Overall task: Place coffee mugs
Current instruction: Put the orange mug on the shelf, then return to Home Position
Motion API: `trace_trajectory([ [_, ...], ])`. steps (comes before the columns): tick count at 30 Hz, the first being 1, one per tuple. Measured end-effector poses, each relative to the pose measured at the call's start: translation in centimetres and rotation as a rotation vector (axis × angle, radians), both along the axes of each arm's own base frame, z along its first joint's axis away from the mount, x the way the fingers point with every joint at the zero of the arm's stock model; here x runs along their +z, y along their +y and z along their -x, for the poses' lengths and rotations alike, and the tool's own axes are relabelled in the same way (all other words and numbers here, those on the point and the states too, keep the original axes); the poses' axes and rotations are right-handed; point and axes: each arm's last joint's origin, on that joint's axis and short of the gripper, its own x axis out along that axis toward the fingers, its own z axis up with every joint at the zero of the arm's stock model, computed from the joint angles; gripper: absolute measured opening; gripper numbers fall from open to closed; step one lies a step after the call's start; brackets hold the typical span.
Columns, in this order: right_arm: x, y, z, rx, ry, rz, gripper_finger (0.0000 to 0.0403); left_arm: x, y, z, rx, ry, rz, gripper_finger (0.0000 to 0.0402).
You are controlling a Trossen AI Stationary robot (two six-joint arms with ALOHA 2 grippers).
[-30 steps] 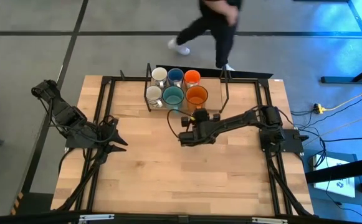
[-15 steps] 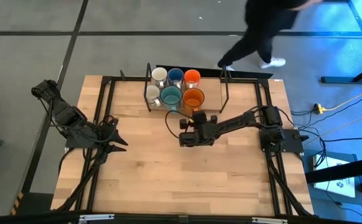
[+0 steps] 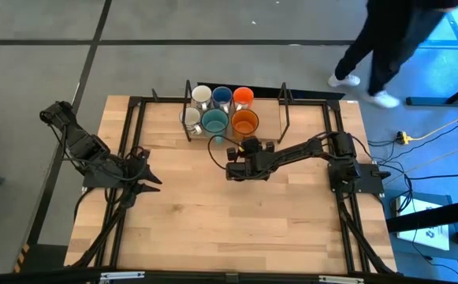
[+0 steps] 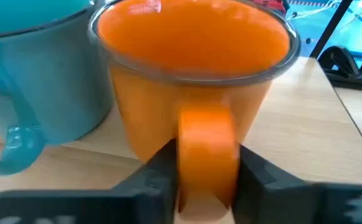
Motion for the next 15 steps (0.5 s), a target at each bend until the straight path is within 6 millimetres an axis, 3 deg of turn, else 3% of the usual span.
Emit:
trace_trajectory([
  [7,-0.14,-0.86,-0.02,-0.012,0.002,-0.057,0.0173,0.01,0.01,0.0,0.0,0.0,0.0,0.0105],
  [15,0.29,-0.23,-0.04,0.01,0.031,-0.09,0.0212,0.0,0.0,0.0,0.0,0.0,0.001,0.0105],
])
